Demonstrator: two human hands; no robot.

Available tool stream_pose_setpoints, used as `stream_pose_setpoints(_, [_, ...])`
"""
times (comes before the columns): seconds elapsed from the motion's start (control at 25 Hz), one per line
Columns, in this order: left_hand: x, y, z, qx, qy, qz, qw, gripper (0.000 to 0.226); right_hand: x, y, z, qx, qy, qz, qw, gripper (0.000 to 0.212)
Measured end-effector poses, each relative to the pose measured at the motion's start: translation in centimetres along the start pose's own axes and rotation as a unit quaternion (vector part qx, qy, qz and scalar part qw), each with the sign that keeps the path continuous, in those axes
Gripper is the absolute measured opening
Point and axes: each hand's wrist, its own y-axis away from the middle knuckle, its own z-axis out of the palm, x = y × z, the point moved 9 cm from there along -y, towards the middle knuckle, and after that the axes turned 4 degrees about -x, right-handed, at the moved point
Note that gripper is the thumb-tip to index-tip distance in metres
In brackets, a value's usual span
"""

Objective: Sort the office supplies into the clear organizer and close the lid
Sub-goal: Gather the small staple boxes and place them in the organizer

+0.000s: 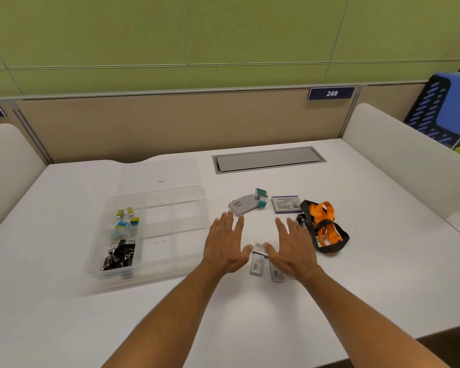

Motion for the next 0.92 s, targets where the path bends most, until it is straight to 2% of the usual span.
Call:
stream_pose_setpoints(0.28, [3.9, -1.1, 2.2, -0.019, 0.007, 0.007, 1.000, 0.082, 4.1, 0.4, 1.2, -0.024, -0.001, 0.019, 1.000, 0.079])
stream_pose_setpoints(0.48, [5.2, -1.7, 3.1, -0.031, 0.014, 0.007, 0.999, 0.081, 4.8, 0.1, 0.9, -0.017, 0.019, 0.025, 0.999, 0.062])
stream_pose_setpoints(0.72, [5.7, -2.0, 4.2, -0.052, 0.023, -0.009, 0.998, 0.078, 5.5, -0.2, 1.9, -0.063, -0.108, 0.024, 0.992, 0.048])
stream_pose_setpoints(0.8, [6.0, -2.1, 4.2, -0.051, 0.030, -0.013, 0.998, 0.075, 6.0, -0.3, 1.4, -0.050, -0.144, 0.026, 0.988, 0.044])
stream_pose_setpoints(0.92, [6.7, -2.3, 4.6, -0.061, 0.031, -0.012, 0.998, 0.071, 7.0, -0.5, 0.0, 0.001, -0.197, 0.015, 0.980, 0.027])
